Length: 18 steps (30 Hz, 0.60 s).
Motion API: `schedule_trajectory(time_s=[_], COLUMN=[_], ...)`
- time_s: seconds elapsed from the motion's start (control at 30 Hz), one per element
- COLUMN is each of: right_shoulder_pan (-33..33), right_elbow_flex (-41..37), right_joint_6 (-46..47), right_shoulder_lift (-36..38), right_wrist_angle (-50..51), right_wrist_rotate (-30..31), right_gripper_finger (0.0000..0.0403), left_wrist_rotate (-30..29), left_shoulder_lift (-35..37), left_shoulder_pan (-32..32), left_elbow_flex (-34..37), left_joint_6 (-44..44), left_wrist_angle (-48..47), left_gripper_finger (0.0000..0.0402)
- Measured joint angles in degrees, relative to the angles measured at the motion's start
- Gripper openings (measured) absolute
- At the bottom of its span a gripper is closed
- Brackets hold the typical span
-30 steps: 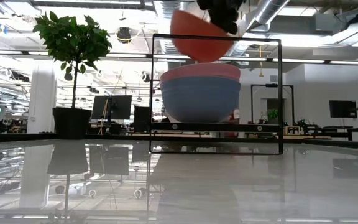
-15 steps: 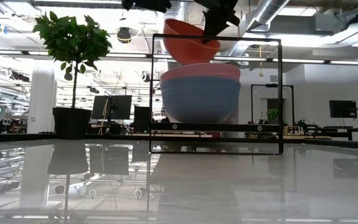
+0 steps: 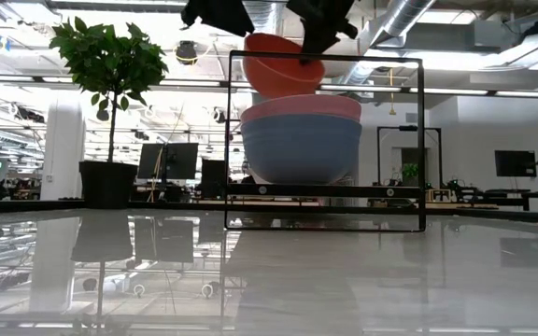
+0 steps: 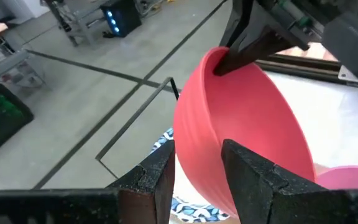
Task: Place and stack bowls onto a shelf
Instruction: Stack the orange bowl on top of the pink bowl on the shelf
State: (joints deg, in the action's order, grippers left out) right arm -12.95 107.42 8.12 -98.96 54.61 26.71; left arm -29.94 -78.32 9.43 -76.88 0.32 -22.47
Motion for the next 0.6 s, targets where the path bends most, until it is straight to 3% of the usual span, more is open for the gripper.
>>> schedule_trajectory(time_s=[0.27,0.47,0.6], right_shoulder_pan=[-0.5,0.1,0.3], right_elbow_flex=[0.2,0.2,0.2], right_joint_6=[0.7,-1.9,-2.2], right_shoulder_lift=[-2.2,-5.1,-5.4], right_wrist_angle=[-0.3,-2.2,-2.4], right_wrist_rotate=[1.4,1.6,1.7], right_gripper_finger=[0.003,0.003,0.003], left_wrist_rotate=[0.1,-6.1,-6.7], left_shoulder_lift=[-0.6,-0.7,-0.6], left_shoulder_pan=[-0.3,-0.3,-0.1], left_elbow_flex=[0.2,0.2,0.2], left_joint_6=[0.2,3.0,1.0], left_wrist_angle=[-0.3,-1.9,-3.0], left_gripper_finger=[0.0123,0.0123,0.0123])
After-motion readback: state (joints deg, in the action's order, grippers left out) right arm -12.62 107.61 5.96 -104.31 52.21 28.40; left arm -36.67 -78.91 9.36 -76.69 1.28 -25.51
